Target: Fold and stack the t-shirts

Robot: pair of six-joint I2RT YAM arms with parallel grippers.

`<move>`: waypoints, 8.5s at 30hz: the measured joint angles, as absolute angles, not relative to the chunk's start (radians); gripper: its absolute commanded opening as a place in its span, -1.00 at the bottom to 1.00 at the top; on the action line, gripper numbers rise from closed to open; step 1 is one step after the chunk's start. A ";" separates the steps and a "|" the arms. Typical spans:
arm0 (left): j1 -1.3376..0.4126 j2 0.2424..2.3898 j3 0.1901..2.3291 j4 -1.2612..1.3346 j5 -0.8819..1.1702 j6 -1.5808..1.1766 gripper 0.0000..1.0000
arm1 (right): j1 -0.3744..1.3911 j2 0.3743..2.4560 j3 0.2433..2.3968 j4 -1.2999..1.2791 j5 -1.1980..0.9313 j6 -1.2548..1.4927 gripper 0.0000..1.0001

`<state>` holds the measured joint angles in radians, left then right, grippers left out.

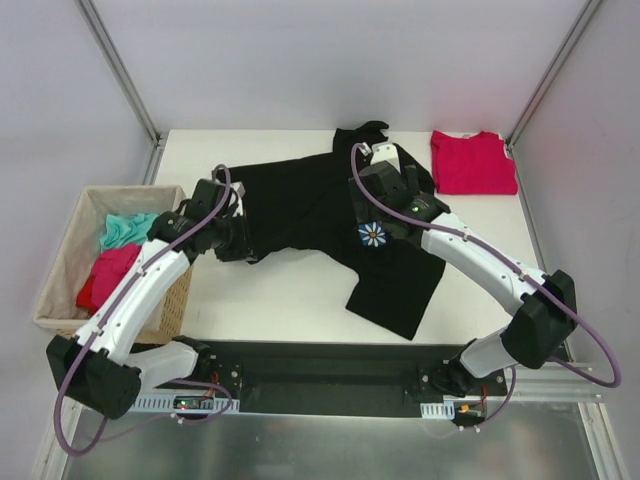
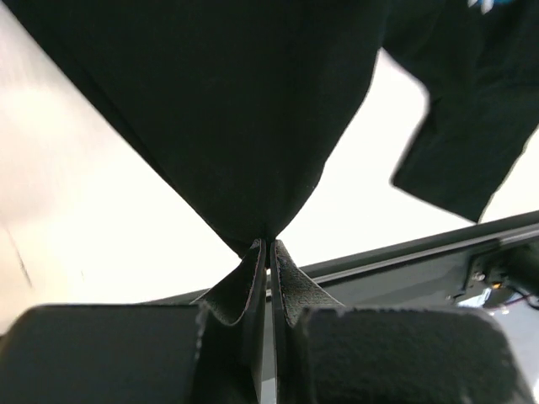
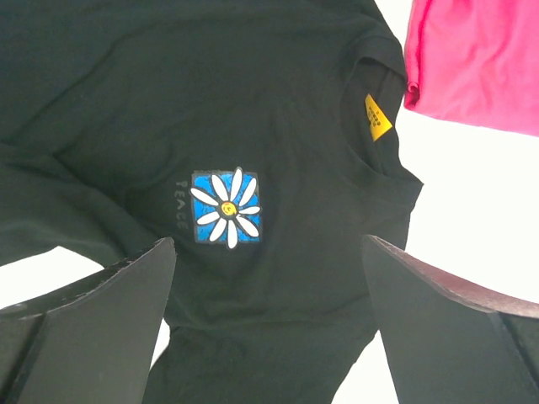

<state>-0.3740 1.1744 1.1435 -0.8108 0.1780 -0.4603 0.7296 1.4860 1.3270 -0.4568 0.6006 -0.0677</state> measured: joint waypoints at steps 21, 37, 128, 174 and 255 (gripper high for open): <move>-0.374 0.761 0.767 -0.979 0.129 -0.579 0.98 | 0.807 1.429 1.317 -0.561 0.688 -0.067 0.93; -0.374 0.950 1.045 -0.984 0.046 -0.585 0.98 | 0.862 1.284 1.113 -0.615 0.665 0.033 0.93; -0.374 1.298 1.229 -0.843 0.064 -0.532 0.98 | 0.443 1.489 0.796 -0.339 -0.006 0.331 0.93; -0.374 1.369 1.211 -0.806 0.101 -0.531 0.98 | 0.402 1.755 1.326 -0.488 0.394 0.088 0.93; -0.204 2.189 1.693 -0.965 0.120 -0.587 0.98 | 0.323 1.871 1.684 -0.584 0.273 -0.135 0.93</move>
